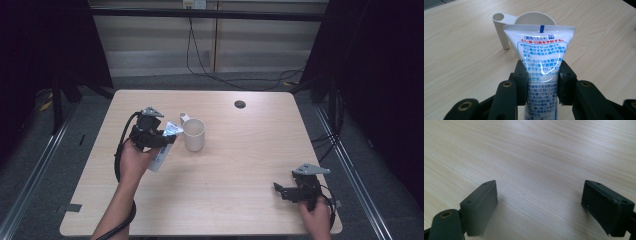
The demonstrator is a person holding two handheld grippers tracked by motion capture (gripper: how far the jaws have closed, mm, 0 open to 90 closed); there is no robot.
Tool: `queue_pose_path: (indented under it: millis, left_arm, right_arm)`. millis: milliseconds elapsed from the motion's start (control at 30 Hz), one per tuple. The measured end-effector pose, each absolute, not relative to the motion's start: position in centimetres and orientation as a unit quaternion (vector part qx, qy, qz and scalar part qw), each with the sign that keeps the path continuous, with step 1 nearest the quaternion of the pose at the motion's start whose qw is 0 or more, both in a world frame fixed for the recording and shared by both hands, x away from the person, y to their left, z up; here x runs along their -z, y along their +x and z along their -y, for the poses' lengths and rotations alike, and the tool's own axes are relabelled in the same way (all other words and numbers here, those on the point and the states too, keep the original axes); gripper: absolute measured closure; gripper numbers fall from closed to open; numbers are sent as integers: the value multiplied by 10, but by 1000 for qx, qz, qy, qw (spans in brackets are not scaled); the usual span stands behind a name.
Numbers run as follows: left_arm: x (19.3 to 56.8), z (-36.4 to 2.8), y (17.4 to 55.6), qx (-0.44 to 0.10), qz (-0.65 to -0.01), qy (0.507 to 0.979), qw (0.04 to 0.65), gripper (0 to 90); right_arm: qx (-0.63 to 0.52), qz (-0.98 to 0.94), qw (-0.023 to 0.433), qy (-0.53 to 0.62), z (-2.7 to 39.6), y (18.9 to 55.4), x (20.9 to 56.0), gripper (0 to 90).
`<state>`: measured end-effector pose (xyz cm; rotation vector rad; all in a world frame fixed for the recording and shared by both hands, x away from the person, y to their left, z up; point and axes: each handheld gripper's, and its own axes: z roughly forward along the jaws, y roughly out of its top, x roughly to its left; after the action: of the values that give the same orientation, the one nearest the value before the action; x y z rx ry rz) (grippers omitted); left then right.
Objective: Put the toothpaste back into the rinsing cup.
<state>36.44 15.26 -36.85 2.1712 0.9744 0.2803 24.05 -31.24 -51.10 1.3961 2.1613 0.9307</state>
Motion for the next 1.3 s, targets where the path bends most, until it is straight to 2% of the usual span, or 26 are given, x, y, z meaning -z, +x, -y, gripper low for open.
queue_pose_path:
  millis: [1300]
  left_arm:
    - [341,-136,381,-142,-373,804,441,670]
  right_arm:
    - [-333,-774,201,500,312,241,511,130]
